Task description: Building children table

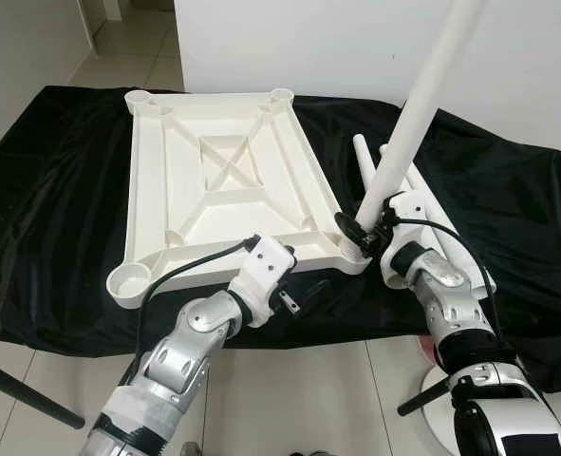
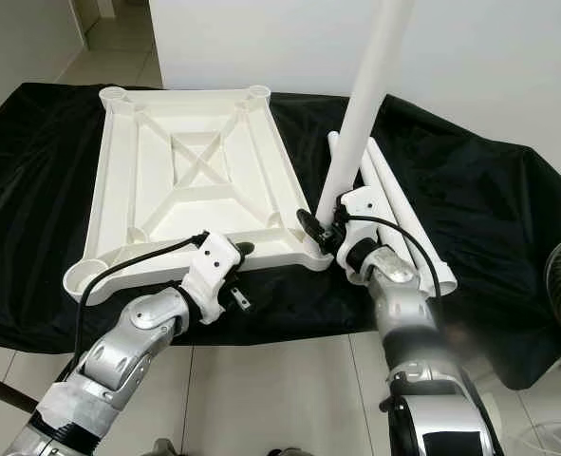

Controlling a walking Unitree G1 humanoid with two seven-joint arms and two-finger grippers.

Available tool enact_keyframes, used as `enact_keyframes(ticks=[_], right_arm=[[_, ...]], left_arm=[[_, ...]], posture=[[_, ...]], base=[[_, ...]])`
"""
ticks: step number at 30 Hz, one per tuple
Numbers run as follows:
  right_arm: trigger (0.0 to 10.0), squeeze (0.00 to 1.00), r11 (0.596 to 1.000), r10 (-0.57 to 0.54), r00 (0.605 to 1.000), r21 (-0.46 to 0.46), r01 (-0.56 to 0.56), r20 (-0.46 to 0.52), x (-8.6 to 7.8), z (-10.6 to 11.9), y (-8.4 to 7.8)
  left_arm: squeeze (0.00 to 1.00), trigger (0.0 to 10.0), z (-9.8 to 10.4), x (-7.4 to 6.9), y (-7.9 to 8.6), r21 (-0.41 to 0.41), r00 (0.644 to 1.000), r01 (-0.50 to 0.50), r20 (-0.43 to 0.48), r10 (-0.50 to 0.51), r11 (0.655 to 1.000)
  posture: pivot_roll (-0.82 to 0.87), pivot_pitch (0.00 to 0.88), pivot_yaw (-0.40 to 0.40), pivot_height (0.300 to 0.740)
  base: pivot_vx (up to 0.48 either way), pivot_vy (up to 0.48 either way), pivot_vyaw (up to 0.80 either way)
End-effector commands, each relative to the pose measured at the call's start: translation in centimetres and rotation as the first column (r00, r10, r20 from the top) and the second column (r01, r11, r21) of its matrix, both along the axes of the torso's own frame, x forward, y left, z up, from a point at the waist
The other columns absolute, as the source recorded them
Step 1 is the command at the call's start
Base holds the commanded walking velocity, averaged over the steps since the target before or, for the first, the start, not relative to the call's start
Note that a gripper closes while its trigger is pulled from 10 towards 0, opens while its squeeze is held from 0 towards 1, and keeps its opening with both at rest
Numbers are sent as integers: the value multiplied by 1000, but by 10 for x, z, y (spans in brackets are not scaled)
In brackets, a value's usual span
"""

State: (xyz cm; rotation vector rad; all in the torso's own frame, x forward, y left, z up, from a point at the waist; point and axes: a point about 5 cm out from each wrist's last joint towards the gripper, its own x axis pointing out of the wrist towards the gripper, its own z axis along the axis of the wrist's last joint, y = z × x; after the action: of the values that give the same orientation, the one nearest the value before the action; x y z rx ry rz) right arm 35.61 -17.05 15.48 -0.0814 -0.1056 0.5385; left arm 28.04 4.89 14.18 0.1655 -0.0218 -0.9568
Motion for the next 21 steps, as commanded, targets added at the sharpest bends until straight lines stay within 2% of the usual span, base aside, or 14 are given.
enact_keyframes(ticks=[1, 2, 11, 12, 13, 14, 15, 16, 18, 21], right_arm=[[4235, 0, 1000, -14, 998, 26, 16, -54, -4, -13, -5], [10000, 0, 998, -21, 998, 57, 25, -61, -4, -14, -4], [10000, 0, 994, -52, 997, 88, 58, -64, -7, -15, -2], [10000, 0, 985, -136, 988, 97, 143, -80, -7, -18, -2], [10000, 0, 985, -136, 988, 97, 143, -80, -7, -18, -2], [10000, 0, 967, -215, 972, 116, 226, -97, -7, -22, -4], [10000, 0, 967, -215, 972, 116, 226, -97, -7, -22, -4], [10000, 0, 952, -267, 957, 128, 280, -112, -7, -24, -5], [10000, 0, 952, -267, 957, 128, 280, -112, -7, -24, -5], [10000, 0, 877, -431, 890, 160, 453, -150, -13, -27, -7]], left_arm=[[0, 10000, 2, -1, -2, 17, 999, 40, 18, -40, 999], [0, 10000, 2, 0, -2, 17, 999, 40, 18, -40, 999], [0, 10000, 2, 0, -2, 19, 999, 39, 19, -39, 999], [0, 10000, 1, 1, -3, 17, 999, 37, 17, -38, 999], [0, 10000, 1, 1, -3, 17, 999, 37, 17, -38, 999], [0, 10000, 1, 1, -3, 13, 999, 37, 14, -37, 999], [0, 10000, 1, 1, -3, 13, 999, 37, 14, -37, 999], [0, 10000, 1, 2, -3, 11, 999, 37, 12, -37, 999], [0, 10000, 1, 2, -3, 11, 999, 37, 12, -37, 999], [0, 10000, 1, 5, -4, 15, 999, 39, 10, -39, 999]], posture=[[4, 73, -35, 740], [2, 73, -34, 740], [-1, 68, -34, 740], [-10, 62, -29, 740], [-10, 62, -29, 740], [-14, 62, -26, 740], [-14, 62, -26, 740], [-17, 60, -23, 740], [-17, 60, -23, 740], [-35, 61, -13, 740]], base=[[0, 0, 0], [0, 0, 0], [0, 0, 0], [0, 0, 0], [0, 0, 0], [0, 0, 0], [0, 0, 0], [0, 0, 0], [0, 0, 0], [0, 0, 0]])
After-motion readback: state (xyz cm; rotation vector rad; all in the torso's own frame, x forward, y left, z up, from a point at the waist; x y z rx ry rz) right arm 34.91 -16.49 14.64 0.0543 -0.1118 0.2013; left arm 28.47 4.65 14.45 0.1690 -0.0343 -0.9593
